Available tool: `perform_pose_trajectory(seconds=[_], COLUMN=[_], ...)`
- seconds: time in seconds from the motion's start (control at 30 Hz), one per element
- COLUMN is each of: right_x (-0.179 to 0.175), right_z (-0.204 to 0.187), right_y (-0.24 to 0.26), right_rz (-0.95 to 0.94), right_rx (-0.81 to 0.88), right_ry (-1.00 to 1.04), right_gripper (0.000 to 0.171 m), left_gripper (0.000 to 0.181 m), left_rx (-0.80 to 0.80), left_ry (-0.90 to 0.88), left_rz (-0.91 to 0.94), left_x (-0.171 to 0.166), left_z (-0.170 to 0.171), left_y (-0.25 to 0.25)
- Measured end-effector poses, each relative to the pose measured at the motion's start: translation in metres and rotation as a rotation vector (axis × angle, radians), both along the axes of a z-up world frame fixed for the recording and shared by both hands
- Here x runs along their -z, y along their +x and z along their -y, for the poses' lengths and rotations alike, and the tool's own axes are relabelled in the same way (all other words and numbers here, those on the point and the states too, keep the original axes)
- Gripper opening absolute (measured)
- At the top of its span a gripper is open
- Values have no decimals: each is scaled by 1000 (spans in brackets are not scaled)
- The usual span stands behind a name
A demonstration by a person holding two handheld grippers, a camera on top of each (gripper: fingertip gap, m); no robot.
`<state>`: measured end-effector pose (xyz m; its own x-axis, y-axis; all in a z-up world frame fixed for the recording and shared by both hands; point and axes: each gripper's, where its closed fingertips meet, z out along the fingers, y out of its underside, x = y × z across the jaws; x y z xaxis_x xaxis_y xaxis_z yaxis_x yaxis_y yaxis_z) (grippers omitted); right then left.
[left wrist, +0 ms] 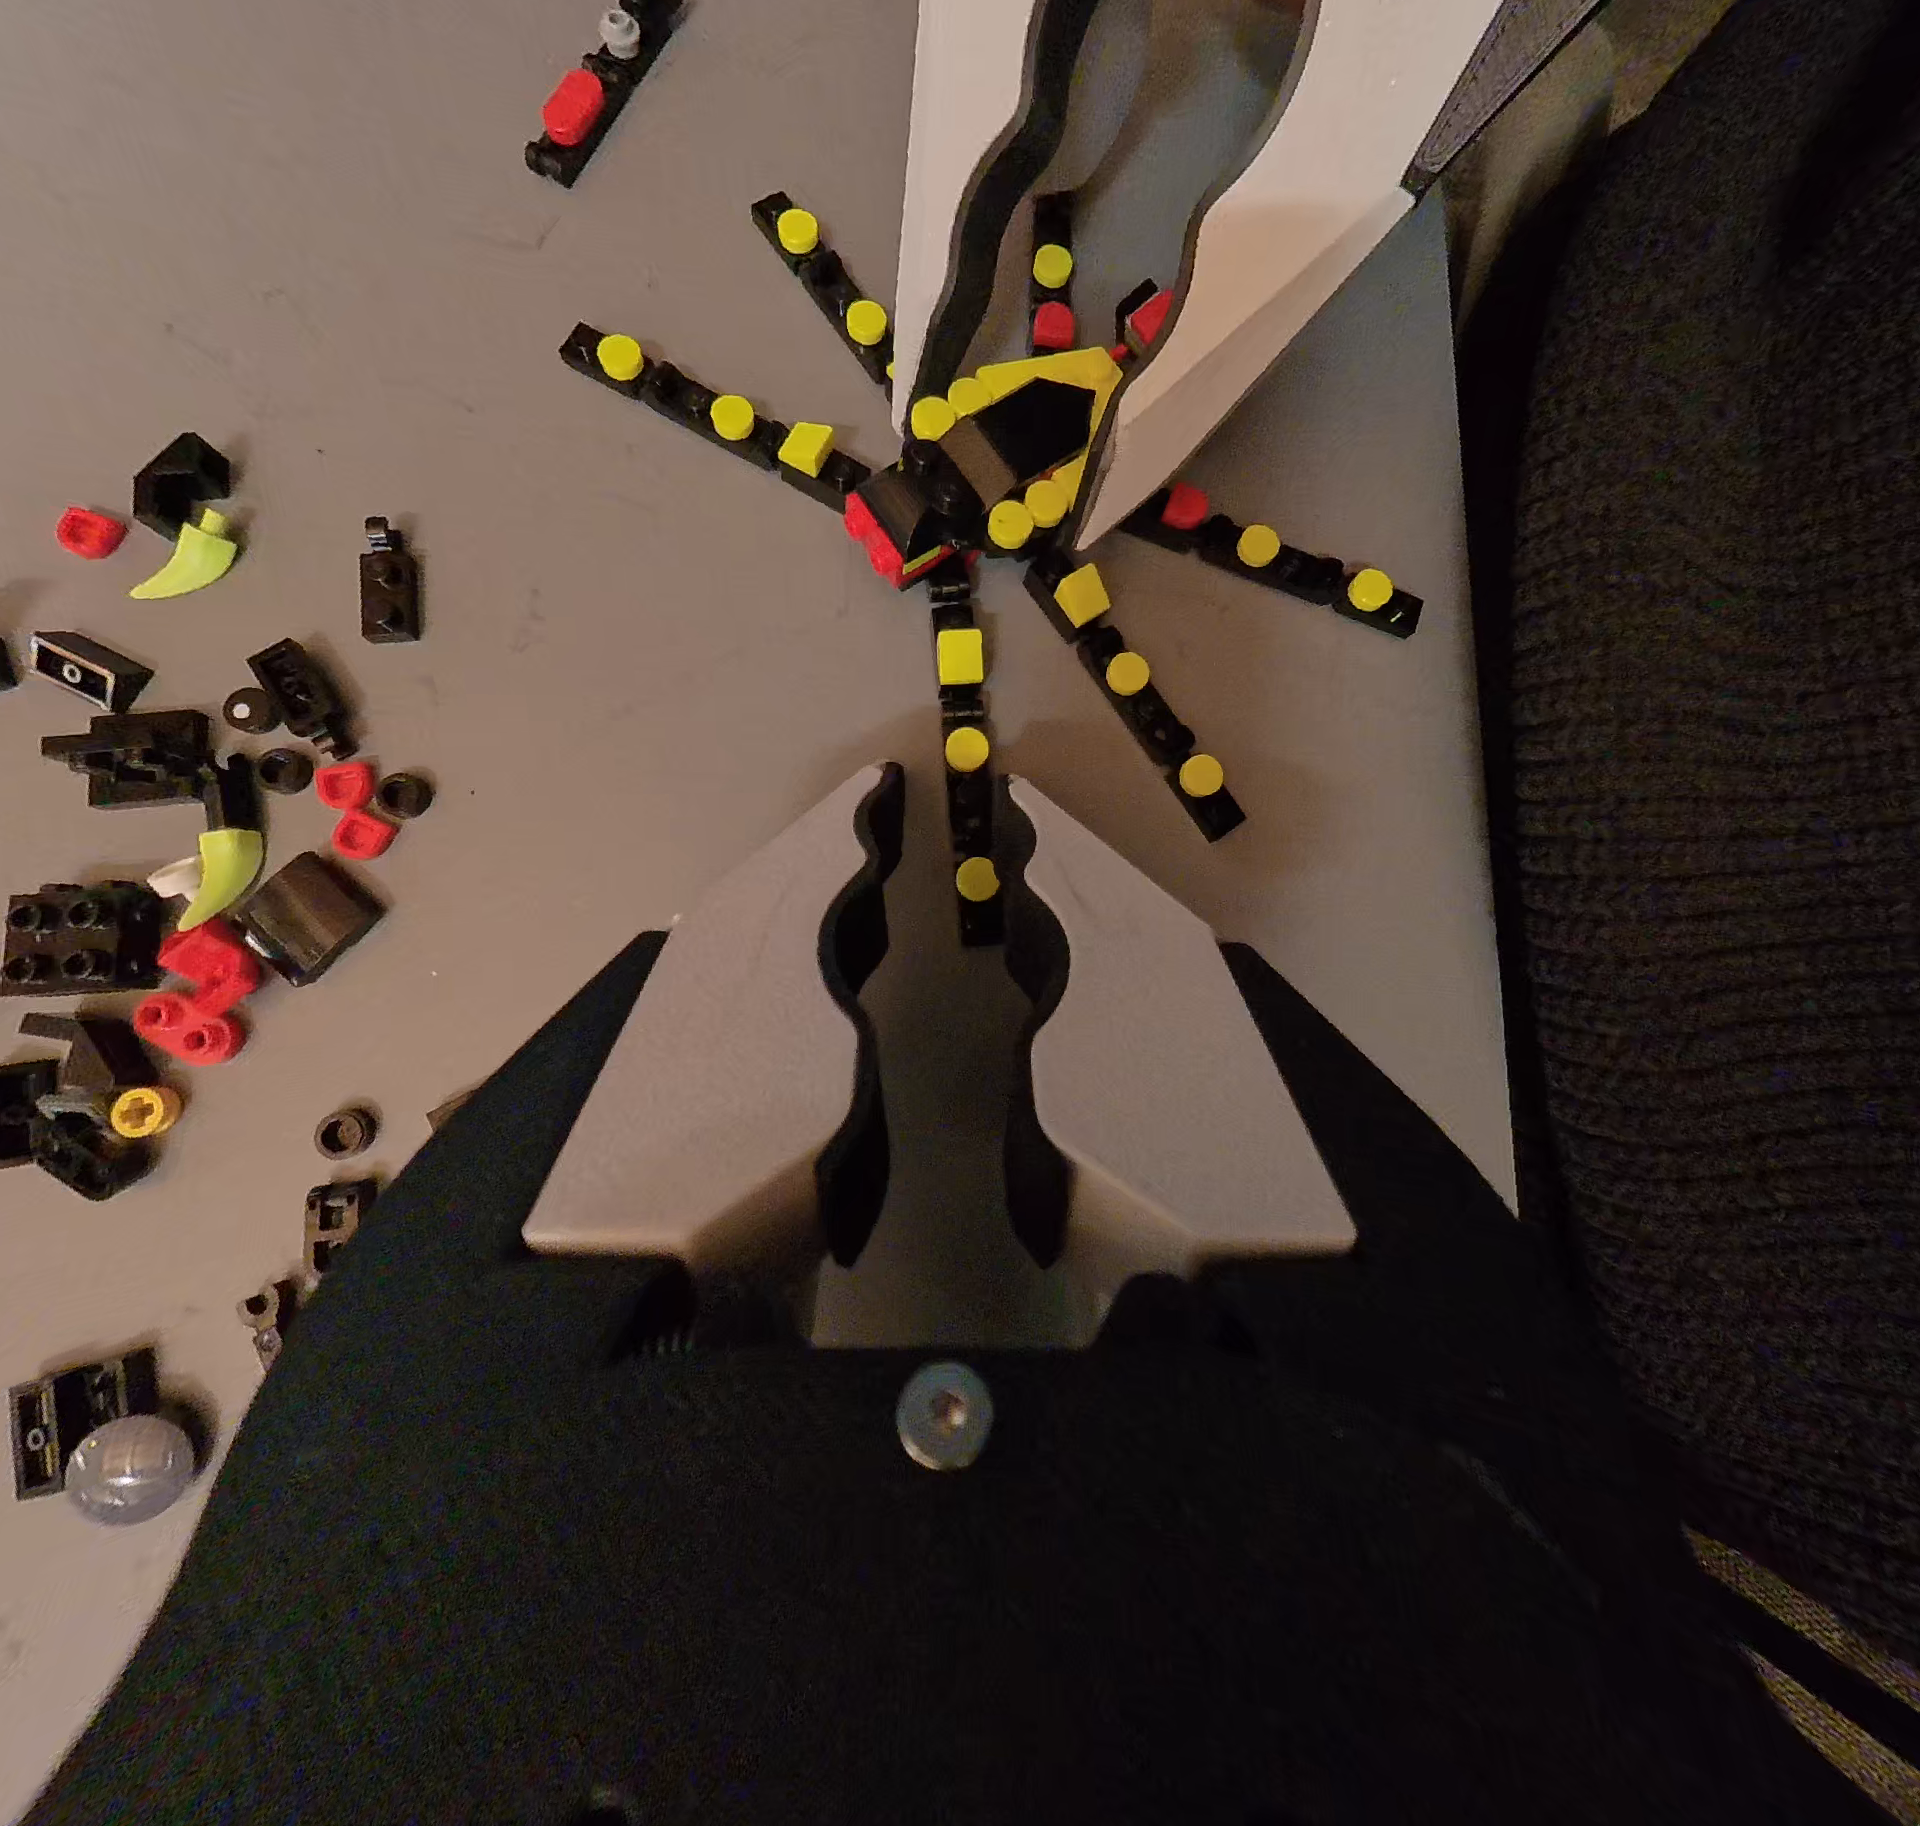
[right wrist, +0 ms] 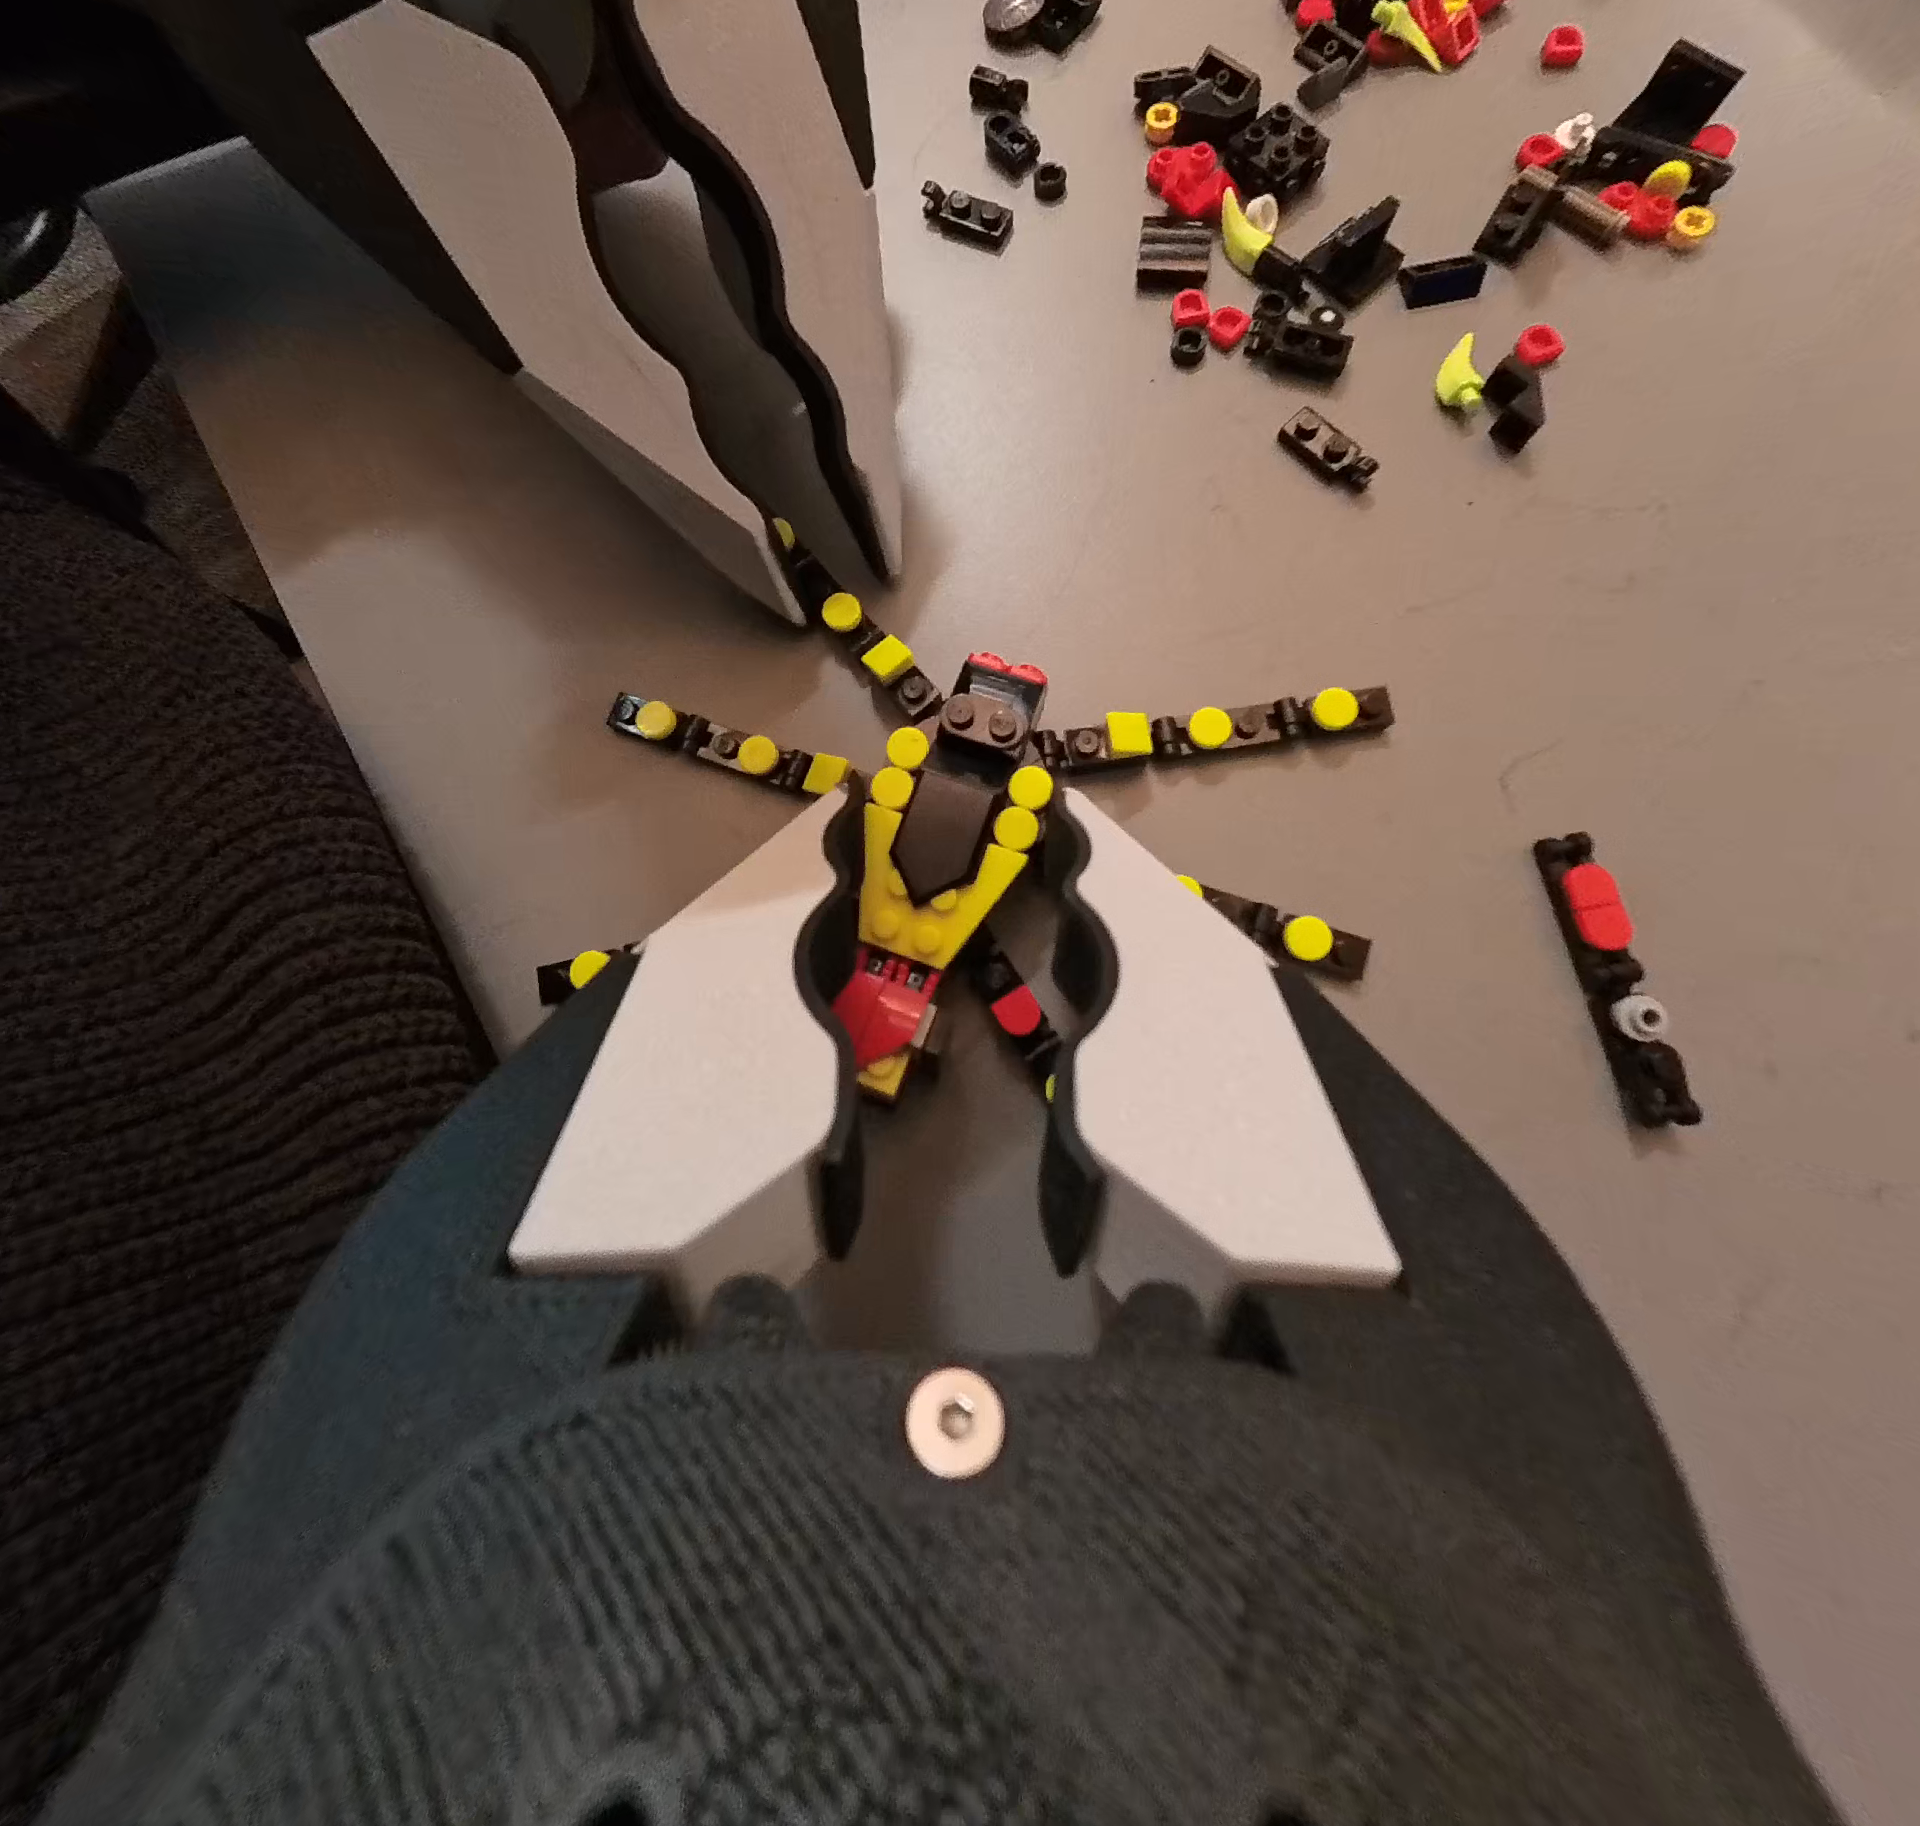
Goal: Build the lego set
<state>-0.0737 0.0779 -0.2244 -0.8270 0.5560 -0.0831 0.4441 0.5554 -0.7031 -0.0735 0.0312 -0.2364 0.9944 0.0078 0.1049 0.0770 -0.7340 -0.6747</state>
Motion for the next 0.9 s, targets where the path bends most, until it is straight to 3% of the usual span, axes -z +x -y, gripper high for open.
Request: perform_pose_trajectory(seconds=[0.03, 0.17, 0.43, 0.57, 0.77, 0.9], right_x=[0, 0, -2, -19, -27, -15], right_z=[0, 0, -6, -3, -38, -55], right_y=[0, -1, -19, -18, -20, -2], right_rz=[0, 0, 13, -8, -23, 5], right_rx=[0, 11, 205, 172, 96, -49], right_ry=[0, -17, -78, -143, -119, -26], right_gripper=[33, 33, 34, 58, 43, 50], left_gripper=[16, 17, 53, 57, 57, 57], left_rx=[0, -3, -50, -62, -44, -37], left_ry=[-1, -1, 92, 183, 96, 43], left_rz=[-2, 0, 3, -6, -42, -58], left_x=[0, 0, -16, -35, -18, -6], left_z=[0, 0, -6, -14, -13, -9], left_y=[0, 0, -10, -10, -7, -8])
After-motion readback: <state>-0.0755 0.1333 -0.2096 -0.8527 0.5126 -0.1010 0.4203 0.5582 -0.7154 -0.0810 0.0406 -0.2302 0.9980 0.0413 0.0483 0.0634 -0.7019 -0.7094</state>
